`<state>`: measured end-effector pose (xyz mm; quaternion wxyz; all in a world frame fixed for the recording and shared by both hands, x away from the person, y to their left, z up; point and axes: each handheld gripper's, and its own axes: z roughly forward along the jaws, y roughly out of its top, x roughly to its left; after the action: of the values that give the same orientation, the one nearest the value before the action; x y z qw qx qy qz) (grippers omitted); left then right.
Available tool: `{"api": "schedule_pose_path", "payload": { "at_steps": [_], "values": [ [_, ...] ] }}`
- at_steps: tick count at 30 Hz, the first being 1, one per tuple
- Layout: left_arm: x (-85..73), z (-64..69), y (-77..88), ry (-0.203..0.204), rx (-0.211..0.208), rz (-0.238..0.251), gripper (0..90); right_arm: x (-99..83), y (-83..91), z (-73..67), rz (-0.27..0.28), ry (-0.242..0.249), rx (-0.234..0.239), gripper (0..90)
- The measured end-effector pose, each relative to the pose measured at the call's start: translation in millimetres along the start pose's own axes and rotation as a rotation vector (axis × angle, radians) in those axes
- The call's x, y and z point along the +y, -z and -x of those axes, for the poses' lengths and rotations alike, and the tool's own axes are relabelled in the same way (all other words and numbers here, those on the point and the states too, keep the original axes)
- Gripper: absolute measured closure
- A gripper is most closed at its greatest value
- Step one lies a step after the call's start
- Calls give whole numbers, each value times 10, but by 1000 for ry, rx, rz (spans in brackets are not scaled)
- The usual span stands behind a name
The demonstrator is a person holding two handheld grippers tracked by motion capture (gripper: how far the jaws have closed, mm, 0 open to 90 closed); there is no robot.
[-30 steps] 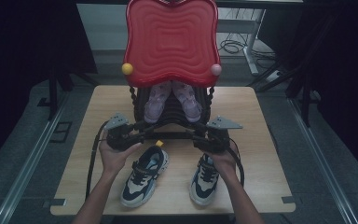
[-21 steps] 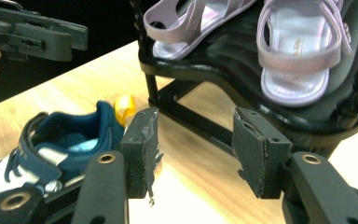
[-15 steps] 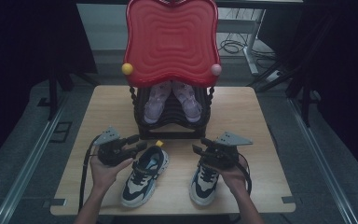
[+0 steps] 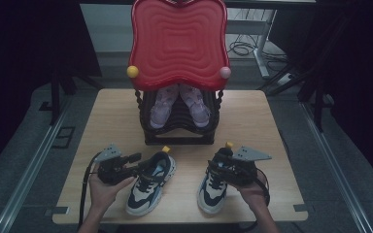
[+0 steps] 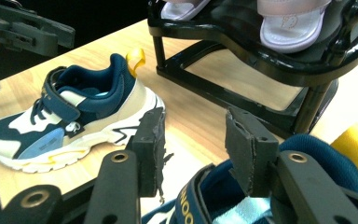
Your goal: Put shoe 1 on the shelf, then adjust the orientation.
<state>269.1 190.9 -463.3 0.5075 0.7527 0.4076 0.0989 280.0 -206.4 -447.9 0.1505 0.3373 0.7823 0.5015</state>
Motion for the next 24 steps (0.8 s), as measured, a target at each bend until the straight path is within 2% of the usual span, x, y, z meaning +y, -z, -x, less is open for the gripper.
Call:
{"api": "schedule_pose_path", "payload": {
  "at_steps": [7,12,20,24],
  "values": [
    [-84,-2,76,1,8,-1,527,-84,69,7,-18,1,5,584],
    [-108,25,103,11,-29,-11,528,-122,97,46,-13,-19,0,577],
    [-95,104,110,-1,-69,-30,527,-126,206,96,13,-34,-24,573],
    [-98,172,91,-16,-90,-49,578,-149,226,117,11,-36,-36,567]
  ]
}}
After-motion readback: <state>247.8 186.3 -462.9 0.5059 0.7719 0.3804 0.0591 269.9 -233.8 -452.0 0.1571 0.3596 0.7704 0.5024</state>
